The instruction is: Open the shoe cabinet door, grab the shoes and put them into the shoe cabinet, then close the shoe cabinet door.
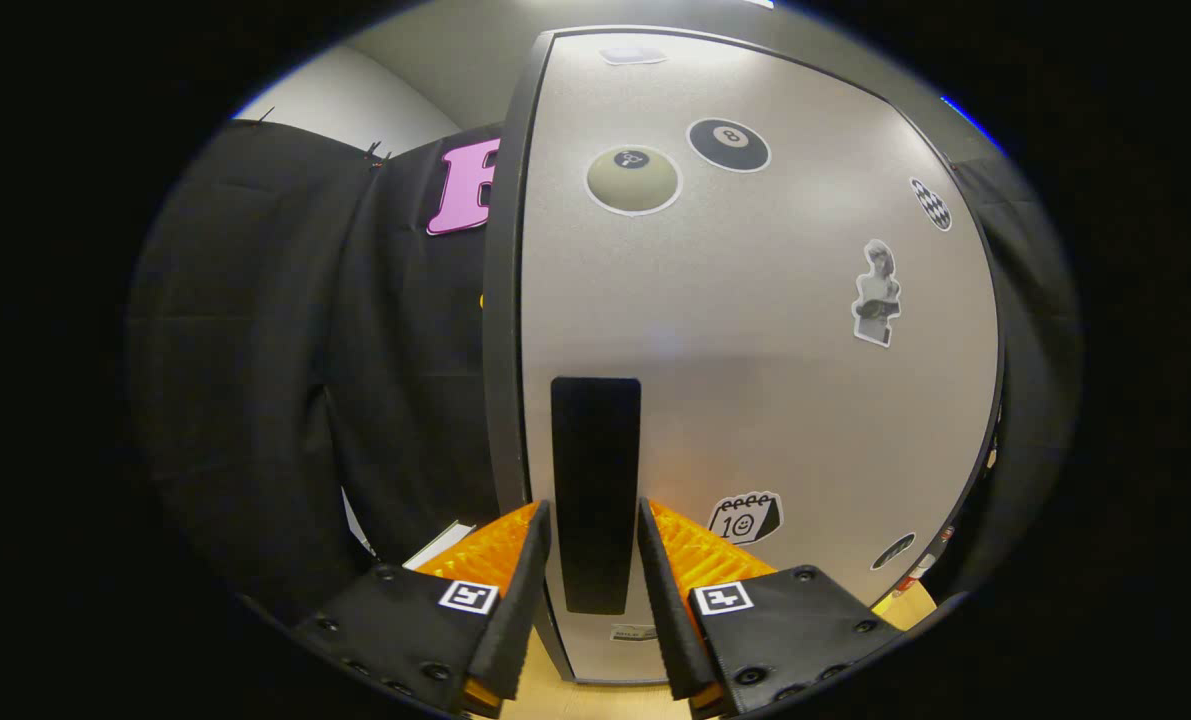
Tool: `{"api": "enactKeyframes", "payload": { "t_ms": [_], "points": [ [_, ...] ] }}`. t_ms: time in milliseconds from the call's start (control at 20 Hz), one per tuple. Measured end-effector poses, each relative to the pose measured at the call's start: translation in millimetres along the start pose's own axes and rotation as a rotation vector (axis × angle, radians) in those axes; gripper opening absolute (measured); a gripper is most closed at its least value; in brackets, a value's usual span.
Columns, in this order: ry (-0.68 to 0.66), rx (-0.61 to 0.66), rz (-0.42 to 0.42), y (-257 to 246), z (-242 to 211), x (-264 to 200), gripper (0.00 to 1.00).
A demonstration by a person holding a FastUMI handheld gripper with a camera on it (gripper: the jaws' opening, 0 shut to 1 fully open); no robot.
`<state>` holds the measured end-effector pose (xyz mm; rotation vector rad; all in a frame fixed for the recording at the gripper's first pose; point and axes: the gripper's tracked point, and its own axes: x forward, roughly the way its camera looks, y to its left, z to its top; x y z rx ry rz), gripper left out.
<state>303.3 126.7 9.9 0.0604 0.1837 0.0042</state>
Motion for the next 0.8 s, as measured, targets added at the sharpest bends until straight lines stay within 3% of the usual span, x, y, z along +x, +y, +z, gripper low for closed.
{"api": "enactKeyframes", "payload": {
  "t_ms": [100,200,450,600,800],
  "points": [
    [0.043,0.027,-0.001,-0.6,-2.9,-0.7,0.39],
    [0.063,0.013,-0.008,-1.2,-4.0,0.0,0.36],
    [0.077,-0.018,0.006,0.1,-3.7,-10.5,0.14],
    [0.091,-0.032,0.038,1.2,-3.5,-25.1,0.1],
    [0.07,-0.042,0.019,-1.1,-2.4,-46.7,0.1]
  ]
}}
